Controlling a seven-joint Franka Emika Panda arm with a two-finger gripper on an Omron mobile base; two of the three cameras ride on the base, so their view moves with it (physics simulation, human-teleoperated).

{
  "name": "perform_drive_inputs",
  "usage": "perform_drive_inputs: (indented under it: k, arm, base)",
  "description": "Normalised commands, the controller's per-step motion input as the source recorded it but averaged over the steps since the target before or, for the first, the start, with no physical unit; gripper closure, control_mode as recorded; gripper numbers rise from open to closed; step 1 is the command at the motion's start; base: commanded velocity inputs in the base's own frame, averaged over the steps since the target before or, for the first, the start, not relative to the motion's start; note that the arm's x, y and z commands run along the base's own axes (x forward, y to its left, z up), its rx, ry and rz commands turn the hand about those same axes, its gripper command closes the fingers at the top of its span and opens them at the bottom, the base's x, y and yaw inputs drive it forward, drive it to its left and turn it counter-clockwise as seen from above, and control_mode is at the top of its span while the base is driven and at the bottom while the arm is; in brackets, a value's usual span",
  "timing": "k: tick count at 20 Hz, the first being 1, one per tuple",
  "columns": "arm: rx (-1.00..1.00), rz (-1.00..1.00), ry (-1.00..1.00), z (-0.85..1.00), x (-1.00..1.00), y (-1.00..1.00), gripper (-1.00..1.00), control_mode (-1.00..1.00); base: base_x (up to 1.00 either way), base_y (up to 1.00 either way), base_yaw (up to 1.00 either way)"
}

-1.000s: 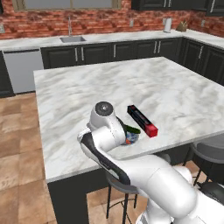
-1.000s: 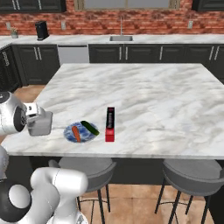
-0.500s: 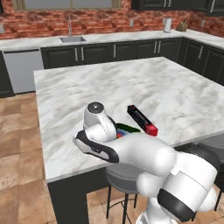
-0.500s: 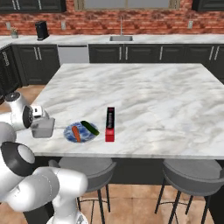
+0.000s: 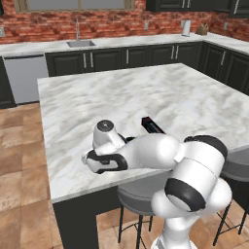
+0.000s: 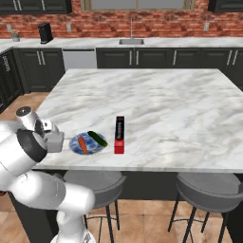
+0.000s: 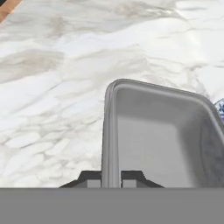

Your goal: Retrieve the tupperware and aluminum foil from the cabinet and place them on the dining counter near the plate with carrot and cucumber to prepare for storing leftovers.

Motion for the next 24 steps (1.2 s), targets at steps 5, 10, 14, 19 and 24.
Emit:
perform_drive_inputs:
  k: [5,10,14,19,24]
  arm:
    - [0.0,0.0,0.0,-0.52,0.31,0.1,1.0,-1.0]
    - [0.0,-0.01,0.0,-0.41,0.38,0.26,1.0,-1.0]
    - [0.0,-0.06,0.0,-0.13,0.27,0.28,-1.0,-1.0]
    - [0.0,-0.21,0.0,0.79,0.02,0.0,-1.0,-1.0]
    - [0.0,-0.27,0.0,1.0,0.0,-0.1,-1.0,-1.0]
  base:
    - [0.0,0.0,0.0]
    - [0.0,0.0,0.0]
    - [0.0,0.0,0.0]
    - [0.0,0.0,0.0]
    - [0.0,0.0,0.0]
